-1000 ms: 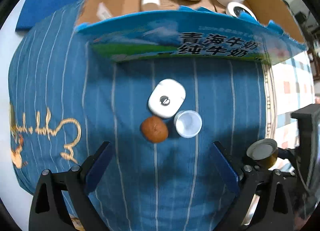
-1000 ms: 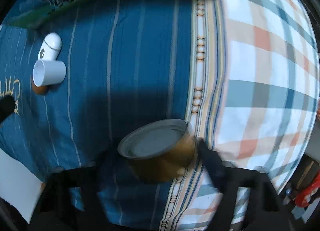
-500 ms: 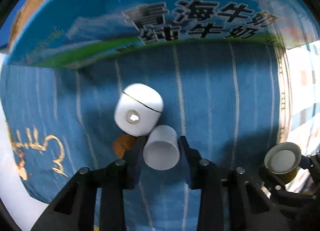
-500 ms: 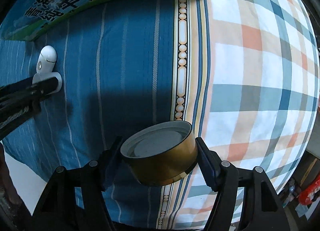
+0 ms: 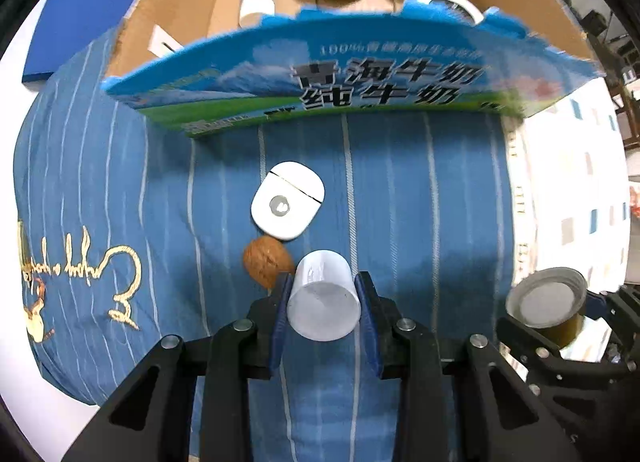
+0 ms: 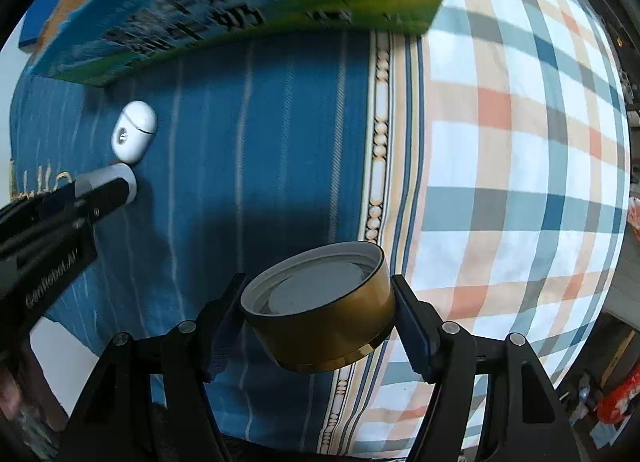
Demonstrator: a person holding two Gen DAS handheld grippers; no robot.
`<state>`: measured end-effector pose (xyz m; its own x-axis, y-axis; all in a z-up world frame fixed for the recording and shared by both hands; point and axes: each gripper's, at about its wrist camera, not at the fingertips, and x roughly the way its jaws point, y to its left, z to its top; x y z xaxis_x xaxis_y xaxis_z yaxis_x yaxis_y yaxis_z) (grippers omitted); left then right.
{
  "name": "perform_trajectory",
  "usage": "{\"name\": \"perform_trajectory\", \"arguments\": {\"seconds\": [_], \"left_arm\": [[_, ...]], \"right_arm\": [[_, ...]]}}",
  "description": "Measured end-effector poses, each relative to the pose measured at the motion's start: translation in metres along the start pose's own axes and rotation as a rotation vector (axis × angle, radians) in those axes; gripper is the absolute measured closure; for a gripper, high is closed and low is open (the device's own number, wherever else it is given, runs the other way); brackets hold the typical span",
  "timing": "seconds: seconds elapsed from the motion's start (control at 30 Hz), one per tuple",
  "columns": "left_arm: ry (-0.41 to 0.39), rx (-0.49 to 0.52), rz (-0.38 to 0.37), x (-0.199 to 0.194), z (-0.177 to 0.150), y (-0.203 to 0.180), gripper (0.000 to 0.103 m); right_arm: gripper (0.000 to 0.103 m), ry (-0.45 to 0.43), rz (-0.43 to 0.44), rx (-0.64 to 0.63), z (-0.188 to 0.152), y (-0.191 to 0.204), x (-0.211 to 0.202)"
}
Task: Organize rigid objects
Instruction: 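Carry the white cup and gold tape roll into the box and release both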
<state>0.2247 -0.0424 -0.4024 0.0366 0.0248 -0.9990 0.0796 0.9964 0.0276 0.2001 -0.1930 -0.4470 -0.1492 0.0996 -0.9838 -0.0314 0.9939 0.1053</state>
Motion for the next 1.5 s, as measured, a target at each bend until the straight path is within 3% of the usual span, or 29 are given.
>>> {"name": "perform_trajectory", "arguments": {"seconds": [0.03,0.13,0.37,0.63,0.87,1.07,1.17,1.33,1.5], "left_arm": [[-0.018,-0.009,-0.01,-0.009,-0.006,0.001,0.074],[-0.067,-0.032,-0.031,-0.037,-0.024,0.003,0.074],[-0.164,-0.053,-0.041,-0.099,-0.022,0.027,0.074],[-0.249,-0.073,-0.084,-0.151,-0.006,0.043,0.074],[-0.306,-0.093,-0.133,-0.184,0.034,0.059,0.074],[-0.296,-0.111,-0.145,-0.182,0.077,0.075,0.074],[-0.252,-0.119,-0.161,-0.166,0.101,0.081,0.074],[-0.171,-0.15,-0.156,-0.125,0.143,0.092,0.074],[-0.039,-0.172,-0.153,-0.063,0.178,0.099,0.074]], "right_arm": [[0.031,-0.007,0.005,-0.008,0.012,0.004,-0.01],[0.032,-0.034,0.015,-0.03,0.005,0.01,-0.028],[0.032,-0.117,0.042,-0.089,-0.001,0.032,-0.08],[0.032,-0.206,0.094,-0.112,-0.006,0.045,-0.132],[0.032,-0.274,0.136,-0.132,0.021,0.059,-0.17],[0.032,-0.307,0.157,-0.123,0.065,0.065,-0.186],[0.032,-0.302,0.164,-0.111,0.09,0.066,-0.182],[0.032,-0.292,0.154,-0.078,0.137,0.065,-0.163],[0.032,-0.246,0.134,-0.029,0.19,0.066,-0.117]]}}
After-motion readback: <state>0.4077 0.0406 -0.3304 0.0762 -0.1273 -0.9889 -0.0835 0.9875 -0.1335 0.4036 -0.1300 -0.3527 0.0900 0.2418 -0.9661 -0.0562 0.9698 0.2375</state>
